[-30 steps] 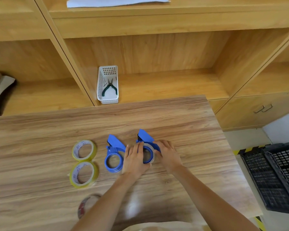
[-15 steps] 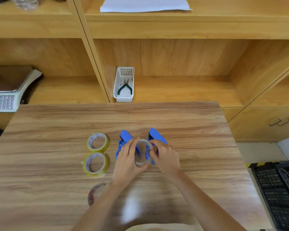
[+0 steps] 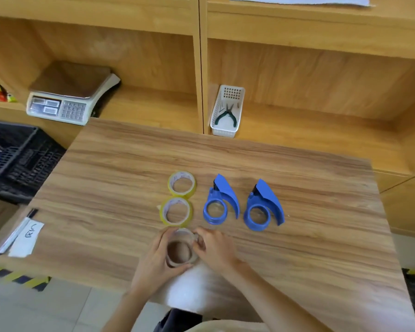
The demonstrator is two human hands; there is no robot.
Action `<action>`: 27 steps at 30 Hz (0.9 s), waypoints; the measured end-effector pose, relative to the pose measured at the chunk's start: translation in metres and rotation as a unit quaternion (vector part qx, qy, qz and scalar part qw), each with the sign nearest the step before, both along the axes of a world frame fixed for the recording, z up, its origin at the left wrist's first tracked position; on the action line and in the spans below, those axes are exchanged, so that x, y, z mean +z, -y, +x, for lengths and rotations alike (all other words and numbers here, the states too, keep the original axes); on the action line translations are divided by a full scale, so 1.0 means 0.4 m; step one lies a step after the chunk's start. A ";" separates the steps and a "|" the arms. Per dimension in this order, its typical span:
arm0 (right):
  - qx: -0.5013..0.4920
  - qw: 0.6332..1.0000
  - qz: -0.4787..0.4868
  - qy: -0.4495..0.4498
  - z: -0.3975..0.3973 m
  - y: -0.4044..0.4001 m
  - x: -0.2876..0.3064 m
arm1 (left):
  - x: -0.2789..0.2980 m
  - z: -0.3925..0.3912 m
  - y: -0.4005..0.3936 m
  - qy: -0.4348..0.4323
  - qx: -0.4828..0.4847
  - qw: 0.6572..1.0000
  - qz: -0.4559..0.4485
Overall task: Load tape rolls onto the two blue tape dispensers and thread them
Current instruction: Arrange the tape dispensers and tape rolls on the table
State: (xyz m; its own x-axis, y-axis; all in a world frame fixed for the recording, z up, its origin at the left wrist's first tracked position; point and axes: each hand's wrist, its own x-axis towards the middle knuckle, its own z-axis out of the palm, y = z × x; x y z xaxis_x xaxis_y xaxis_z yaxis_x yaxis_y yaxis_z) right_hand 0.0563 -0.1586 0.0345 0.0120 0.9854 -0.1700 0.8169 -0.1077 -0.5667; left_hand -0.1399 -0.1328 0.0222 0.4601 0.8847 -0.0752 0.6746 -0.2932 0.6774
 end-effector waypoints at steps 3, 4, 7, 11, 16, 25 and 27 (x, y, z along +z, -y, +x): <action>0.014 0.999 -0.028 0.010 -0.037 0.010 -0.028 | -0.015 -0.034 0.019 -0.019 0.008 1.000 -0.012; 0.019 0.999 -0.036 0.012 -0.044 0.013 -0.034 | -0.019 -0.039 0.023 -0.017 0.008 1.000 -0.016; 0.023 0.999 -0.044 0.018 -0.055 0.015 -0.041 | -0.026 -0.043 0.024 -0.009 0.003 1.000 -0.023; 0.027 0.999 -0.041 0.021 -0.054 0.009 -0.039 | -0.028 -0.048 0.014 -0.016 0.001 1.000 -0.020; 0.024 0.998 -0.057 0.004 -0.064 0.003 -0.032 | -0.036 -0.063 0.013 -0.004 0.009 0.999 -0.033; 0.007 0.994 -0.104 -0.024 -0.036 -0.037 -0.022 | -0.036 -0.078 -0.017 0.026 -0.039 0.999 -0.024; -0.007 0.993 -0.111 -0.042 -0.025 -0.058 -0.019 | -0.031 -0.077 -0.044 0.042 -0.025 0.998 -0.027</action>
